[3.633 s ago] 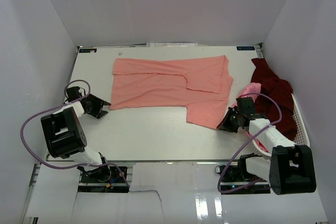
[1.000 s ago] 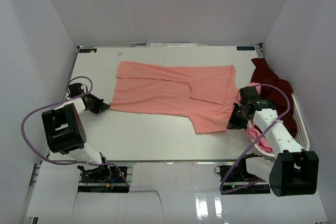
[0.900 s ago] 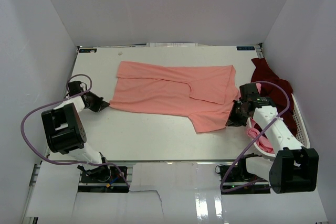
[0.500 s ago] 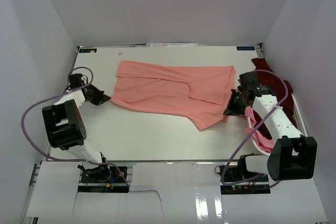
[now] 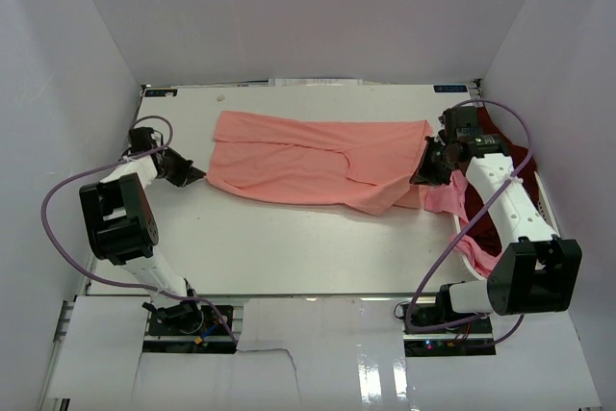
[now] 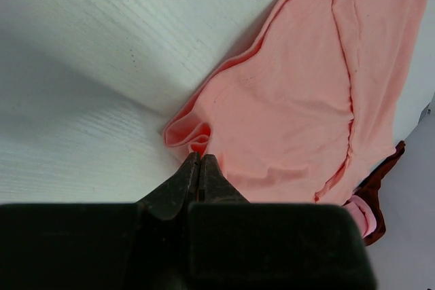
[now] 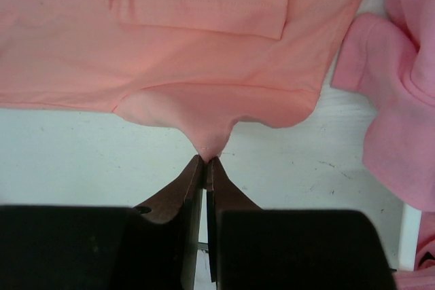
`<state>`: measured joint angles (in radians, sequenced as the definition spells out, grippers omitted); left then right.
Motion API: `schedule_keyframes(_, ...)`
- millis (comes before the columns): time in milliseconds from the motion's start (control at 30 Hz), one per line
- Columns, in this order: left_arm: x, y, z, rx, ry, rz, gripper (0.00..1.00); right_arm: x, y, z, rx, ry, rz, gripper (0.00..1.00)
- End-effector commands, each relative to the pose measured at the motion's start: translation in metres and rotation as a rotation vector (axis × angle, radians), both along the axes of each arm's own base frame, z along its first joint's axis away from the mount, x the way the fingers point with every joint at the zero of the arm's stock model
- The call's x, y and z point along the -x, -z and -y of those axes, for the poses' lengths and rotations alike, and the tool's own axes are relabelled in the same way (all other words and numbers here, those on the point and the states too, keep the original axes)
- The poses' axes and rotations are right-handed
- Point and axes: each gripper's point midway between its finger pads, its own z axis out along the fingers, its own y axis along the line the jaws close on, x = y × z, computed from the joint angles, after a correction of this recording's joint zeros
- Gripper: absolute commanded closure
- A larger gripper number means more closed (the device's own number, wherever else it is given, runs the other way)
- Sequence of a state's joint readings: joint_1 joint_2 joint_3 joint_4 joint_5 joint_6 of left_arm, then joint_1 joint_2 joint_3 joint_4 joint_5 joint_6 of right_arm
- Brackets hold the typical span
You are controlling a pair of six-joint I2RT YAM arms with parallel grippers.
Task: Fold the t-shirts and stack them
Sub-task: Grap the side of the flattened tshirt closest away from the robot with both arms, then fold the other side of the tshirt into a rectangle
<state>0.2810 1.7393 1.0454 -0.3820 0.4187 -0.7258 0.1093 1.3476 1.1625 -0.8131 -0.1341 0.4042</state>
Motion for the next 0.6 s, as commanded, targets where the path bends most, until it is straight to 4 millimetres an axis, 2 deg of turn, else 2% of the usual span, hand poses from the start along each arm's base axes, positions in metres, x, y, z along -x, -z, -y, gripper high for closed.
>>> schedule_keyframes(0, -0.015, -0.021, 0.001, 0.008, 0.013, 0.054, 1.00, -0.009, -0.015, 0.004, 0.015, -0.010, 0.035, 0.92)
schedule_keyframes(300, -0.033, -0.046, -0.004, 0.002, 0.003, 0.102, 1.00, -0.021, -0.023, 0.016, 0.038, 0.013, 0.061, 0.91)
schedule_keyframes(567, -0.043, -0.056, -0.004, 0.015, -0.004, 0.121, 1.00, -0.039, -0.033, 0.023, 0.043, 0.020, 0.089, 0.91)
